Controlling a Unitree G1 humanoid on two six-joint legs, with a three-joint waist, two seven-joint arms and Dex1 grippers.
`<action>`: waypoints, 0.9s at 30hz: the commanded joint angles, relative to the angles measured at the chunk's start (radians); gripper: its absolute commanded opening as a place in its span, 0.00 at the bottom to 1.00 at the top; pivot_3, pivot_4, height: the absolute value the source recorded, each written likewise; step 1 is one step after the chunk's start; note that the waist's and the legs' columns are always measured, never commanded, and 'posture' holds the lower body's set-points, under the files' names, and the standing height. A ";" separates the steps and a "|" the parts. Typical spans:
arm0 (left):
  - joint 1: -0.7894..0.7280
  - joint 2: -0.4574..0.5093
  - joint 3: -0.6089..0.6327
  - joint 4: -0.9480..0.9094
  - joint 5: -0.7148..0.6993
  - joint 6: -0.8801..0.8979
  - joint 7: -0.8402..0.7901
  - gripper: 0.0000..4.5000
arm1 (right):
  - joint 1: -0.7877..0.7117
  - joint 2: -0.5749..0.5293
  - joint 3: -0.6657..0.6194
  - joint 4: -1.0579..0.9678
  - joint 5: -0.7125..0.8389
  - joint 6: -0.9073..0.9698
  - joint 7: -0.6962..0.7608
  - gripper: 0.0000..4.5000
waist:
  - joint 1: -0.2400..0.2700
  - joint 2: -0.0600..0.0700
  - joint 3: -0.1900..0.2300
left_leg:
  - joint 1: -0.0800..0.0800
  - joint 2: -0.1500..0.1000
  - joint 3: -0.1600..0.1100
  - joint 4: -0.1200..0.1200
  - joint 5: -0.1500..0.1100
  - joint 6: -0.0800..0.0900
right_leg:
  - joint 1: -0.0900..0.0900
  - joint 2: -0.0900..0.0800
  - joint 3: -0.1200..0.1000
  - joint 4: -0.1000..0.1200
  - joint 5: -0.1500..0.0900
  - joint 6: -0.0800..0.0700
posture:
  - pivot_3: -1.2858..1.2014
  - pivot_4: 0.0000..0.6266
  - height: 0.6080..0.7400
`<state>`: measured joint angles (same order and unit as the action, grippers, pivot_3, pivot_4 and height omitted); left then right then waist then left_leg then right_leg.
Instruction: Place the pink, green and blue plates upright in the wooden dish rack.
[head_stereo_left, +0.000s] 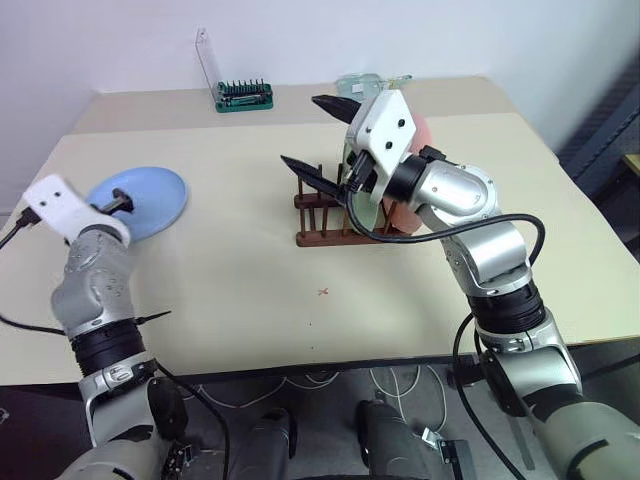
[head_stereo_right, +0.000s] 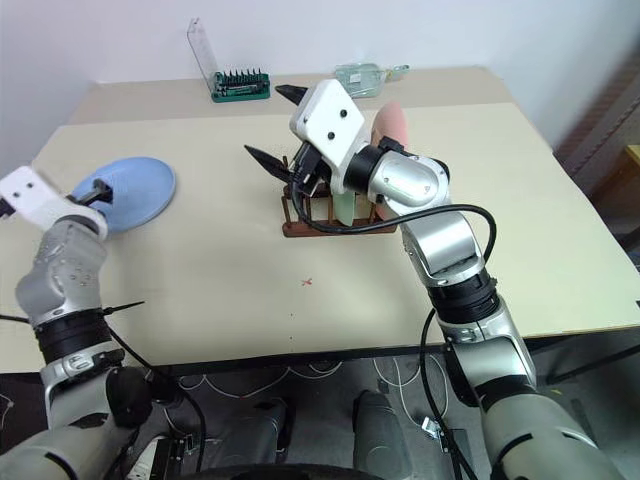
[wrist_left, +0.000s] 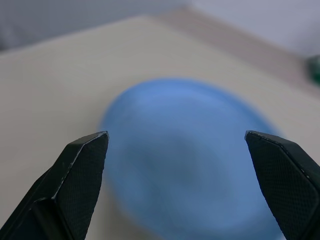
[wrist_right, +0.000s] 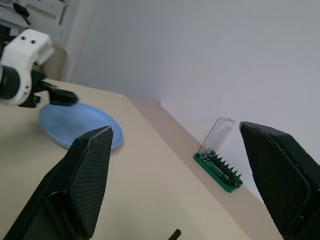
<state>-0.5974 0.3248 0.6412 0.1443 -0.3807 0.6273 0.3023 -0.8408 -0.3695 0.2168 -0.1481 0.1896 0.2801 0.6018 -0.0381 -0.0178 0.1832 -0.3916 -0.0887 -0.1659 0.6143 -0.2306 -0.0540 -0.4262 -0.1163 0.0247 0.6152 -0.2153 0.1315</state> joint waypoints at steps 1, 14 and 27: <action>-0.061 -0.003 0.081 0.023 -0.073 0.046 0.059 1.00 | 0.002 0.013 -0.012 -0.005 -0.012 -0.035 0.011 0.92 | 0.004 -0.002 -0.001 | 0.000 0.000 0.000 0.000 0.000 0.000 | 0.000 0.000 0.000 0.000 0.000 0.000 | 0.52 0.24 1.00; -0.125 0.018 0.188 0.256 -0.192 0.062 0.101 0.59 | 0.034 0.008 -0.024 -0.018 -0.036 -0.050 0.027 0.92 | 0.002 -0.003 -0.002 | 0.000 0.000 0.000 0.000 0.000 -0.001 | 0.000 0.000 0.000 0.001 0.000 0.000 | 0.52 0.24 1.00; -0.118 0.000 -0.006 -0.052 -0.188 -0.042 -0.048 0.01 | 0.001 -0.010 0.015 0.015 -0.119 -0.112 0.051 0.92 | 0.003 -0.005 -0.001 | 0.000 0.000 0.000 0.000 0.000 -0.001 | 0.000 0.000 0.000 0.001 0.000 0.000 | 0.52 0.24 1.00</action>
<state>-0.6892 0.3047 0.7046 0.2339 -0.5754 0.6324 0.3089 -0.8037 -0.3727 0.2274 -0.1268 0.0996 0.2160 0.6466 -0.0354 -0.0226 0.1826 -0.3922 -0.0888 -0.1661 0.6149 -0.2301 -0.0551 -0.4261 -0.1164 0.0245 0.6157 -0.2152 0.1314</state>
